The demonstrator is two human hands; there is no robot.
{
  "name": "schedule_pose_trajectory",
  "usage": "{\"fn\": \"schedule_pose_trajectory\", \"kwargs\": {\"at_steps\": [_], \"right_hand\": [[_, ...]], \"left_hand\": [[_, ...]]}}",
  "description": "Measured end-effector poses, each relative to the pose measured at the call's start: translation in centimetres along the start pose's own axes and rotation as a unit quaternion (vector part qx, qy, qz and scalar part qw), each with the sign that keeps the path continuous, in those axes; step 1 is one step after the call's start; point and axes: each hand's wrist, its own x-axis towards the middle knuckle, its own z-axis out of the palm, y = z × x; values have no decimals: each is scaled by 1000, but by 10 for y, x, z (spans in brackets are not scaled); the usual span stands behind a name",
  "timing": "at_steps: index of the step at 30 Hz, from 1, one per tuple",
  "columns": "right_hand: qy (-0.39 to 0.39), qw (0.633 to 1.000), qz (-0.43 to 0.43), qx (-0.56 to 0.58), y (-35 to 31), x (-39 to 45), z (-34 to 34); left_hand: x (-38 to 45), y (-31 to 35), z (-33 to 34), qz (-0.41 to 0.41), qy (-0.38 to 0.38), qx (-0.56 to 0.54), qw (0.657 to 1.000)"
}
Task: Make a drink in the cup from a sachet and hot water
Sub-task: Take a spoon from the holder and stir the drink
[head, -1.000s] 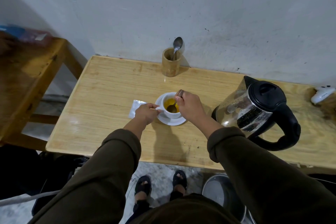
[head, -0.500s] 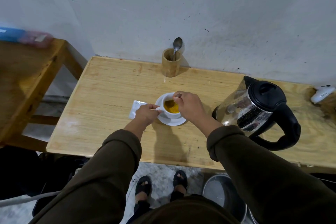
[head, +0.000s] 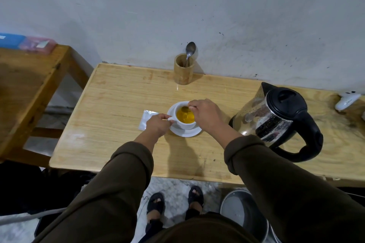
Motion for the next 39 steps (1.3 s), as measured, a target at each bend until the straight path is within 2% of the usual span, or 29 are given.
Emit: {"fn": "schedule_pose_trajectory", "kwargs": {"at_steps": [9, 16, 18, 28, 36, 39], "right_hand": [[-15, 997, -26, 72, 0, -10, 1], [37, 999, -15, -7, 8, -5, 2], [29, 999, -13, -7, 9, -3, 3], [-15, 995, -19, 100, 8, -5, 0], [19, 1000, 1, 8, 9, 0, -3], [24, 1000, -9, 13, 6, -2, -2]], "left_hand": [[0, 0, 2, -4, 0, -4, 1000], [1, -1, 3, -1, 2, -2, 1000], [1, -1, 3, 0, 1, 0, 1000], [2, -1, 3, 6, 0, -5, 1000], [1, -1, 2, 6, -2, -8, 1000], [0, 0, 2, 5, -2, -6, 1000]]}}
